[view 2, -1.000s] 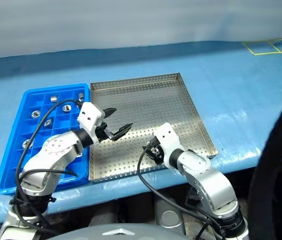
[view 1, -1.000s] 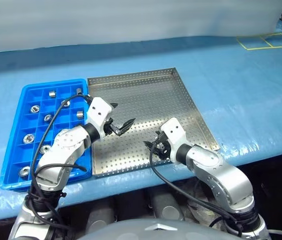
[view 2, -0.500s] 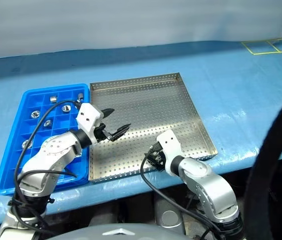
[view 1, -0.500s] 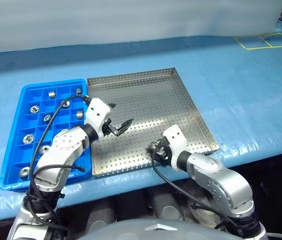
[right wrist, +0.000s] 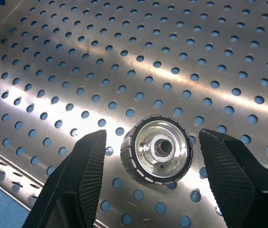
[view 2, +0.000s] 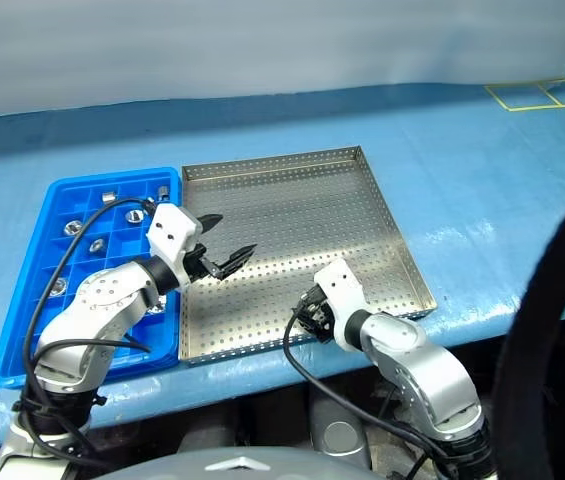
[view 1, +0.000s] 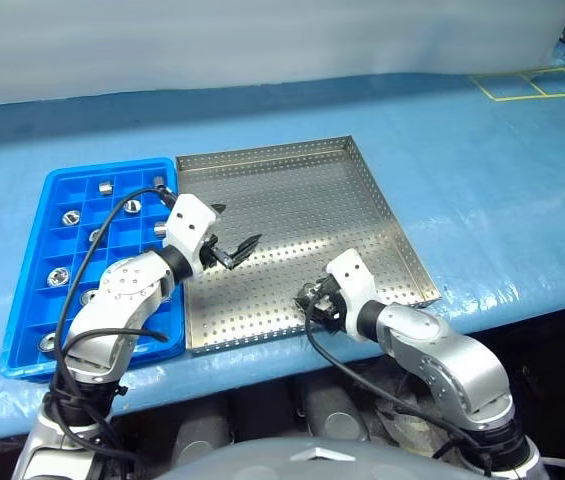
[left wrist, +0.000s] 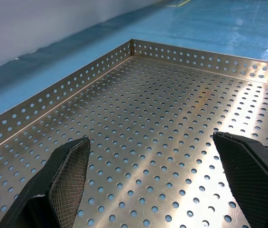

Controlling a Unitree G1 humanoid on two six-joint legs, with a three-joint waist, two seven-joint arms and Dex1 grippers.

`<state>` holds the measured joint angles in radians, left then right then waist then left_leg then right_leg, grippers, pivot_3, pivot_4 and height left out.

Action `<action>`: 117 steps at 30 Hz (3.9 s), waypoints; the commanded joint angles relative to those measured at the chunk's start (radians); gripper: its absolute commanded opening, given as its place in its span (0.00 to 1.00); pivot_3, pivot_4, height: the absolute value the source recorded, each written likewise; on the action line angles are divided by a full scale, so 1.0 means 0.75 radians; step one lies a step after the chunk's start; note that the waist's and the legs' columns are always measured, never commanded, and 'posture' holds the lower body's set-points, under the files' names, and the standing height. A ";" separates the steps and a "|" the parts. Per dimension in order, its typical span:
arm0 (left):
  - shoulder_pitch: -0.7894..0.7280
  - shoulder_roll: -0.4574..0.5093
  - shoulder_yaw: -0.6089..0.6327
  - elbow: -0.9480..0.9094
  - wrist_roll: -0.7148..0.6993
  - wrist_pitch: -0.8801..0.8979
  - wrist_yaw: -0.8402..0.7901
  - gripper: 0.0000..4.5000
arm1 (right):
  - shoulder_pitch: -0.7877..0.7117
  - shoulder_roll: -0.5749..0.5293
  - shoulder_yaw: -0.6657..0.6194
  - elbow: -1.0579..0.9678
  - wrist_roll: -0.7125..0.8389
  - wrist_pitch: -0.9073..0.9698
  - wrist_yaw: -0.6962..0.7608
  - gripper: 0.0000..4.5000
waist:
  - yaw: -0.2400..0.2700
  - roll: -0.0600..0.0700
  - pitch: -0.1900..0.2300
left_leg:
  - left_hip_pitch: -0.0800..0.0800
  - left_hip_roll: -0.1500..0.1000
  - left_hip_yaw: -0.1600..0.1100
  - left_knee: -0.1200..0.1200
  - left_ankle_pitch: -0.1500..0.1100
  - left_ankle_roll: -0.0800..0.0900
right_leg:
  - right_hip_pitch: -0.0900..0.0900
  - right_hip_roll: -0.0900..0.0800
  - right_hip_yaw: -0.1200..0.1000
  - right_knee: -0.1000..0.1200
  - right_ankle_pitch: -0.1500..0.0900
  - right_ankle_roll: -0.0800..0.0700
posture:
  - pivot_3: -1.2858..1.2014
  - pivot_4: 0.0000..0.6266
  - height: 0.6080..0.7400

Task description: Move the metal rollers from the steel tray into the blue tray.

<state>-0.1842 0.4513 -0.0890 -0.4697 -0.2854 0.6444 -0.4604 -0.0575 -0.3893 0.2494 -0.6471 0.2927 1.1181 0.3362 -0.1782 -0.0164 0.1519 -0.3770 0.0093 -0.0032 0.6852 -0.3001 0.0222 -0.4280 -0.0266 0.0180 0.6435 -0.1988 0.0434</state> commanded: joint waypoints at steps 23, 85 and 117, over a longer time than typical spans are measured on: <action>0.057 0.001 0.146 -0.091 -0.004 -0.008 0.070 1.00 | -0.184 0.111 -0.039 0.011 0.031 -0.080 -0.009 0.39 | 0.002 -0.001 0.000 | 0.000 0.000 0.002 0.002 0.000 0.001 | -0.001 0.000 0.002 0.001 0.002 0.003 | 0.43 0.24 1.00; 1.043 -0.135 0.916 -0.710 -0.060 0.156 0.236 1.00 | -0.762 0.731 0.496 1.121 -0.205 -0.807 0.438 0.39 | 0.301 -0.005 -0.002 | 0.001 0.002 -0.014 -0.007 0.006 -0.010 | 0.000 -0.001 -0.016 0.001 -0.009 -0.023 | 0.62 0.24 1.00; 0.128 -0.047 0.093 -0.135 0.042 -0.005 0.126 1.00 | -0.333 0.158 -0.188 0.335 -0.298 -0.636 0.082 0.81 | 0.188 0.002 0.000 | -0.002 -0.002 -0.014 -0.007 0.006 -0.010 | 0.001 -0.001 -0.019 0.001 -0.003 -0.019 | 0.43 0.24 1.00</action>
<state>-0.0693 0.4144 0.0087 -0.5928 -0.2768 0.6927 -0.3502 -0.3085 -0.2696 0.1405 -0.3231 0.0774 0.6294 0.4204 -0.0370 -0.0149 0.1521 -0.3790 0.0077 -0.0121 0.6799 -0.2960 0.0158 -0.4283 -0.0273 0.0044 0.6439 -0.2011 0.0292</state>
